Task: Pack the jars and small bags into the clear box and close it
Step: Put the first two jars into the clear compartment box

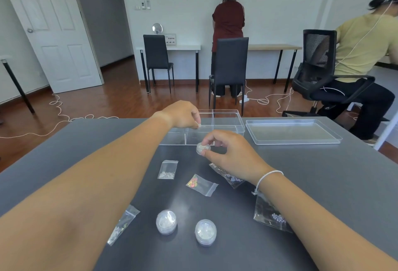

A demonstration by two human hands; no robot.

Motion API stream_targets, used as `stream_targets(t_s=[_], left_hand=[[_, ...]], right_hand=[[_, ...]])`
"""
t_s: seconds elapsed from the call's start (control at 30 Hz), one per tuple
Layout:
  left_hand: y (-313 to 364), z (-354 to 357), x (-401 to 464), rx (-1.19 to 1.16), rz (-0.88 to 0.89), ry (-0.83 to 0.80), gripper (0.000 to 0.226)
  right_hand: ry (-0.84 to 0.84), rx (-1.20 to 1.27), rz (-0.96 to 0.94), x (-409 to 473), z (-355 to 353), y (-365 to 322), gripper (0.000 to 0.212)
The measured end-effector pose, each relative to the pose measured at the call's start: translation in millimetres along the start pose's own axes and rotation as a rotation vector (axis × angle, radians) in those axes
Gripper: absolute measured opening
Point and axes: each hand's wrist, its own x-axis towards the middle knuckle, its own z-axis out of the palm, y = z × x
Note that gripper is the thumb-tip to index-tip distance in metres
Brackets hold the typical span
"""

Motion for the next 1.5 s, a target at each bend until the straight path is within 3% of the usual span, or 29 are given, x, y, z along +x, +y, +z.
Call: stream_targets(t_s=[0.23, 0.73, 1.17, 1.5], left_hand=[[-3, -1, 3, 0.017, -0.008, -0.014, 0.013], [-52, -4, -70, -0.424, -0.003, 0.347, 0.023], [-84, 18, -88, -0.498, -0.032, 0.321, 0.039], [-84, 19, -85, -0.480, 0.001, 0.374, 0.032]], right_hand=[[-0.001, 0.009, 0.010, 0, -1, -2, 0.008], [0.072, 0.065, 0.069, -2, -6, 0, 0.007], [0.154, -0.038, 0.030, 33, -21, -8, 0.009], [-0.035, -0.197, 0.223, 82, -25, -8, 0.012]])
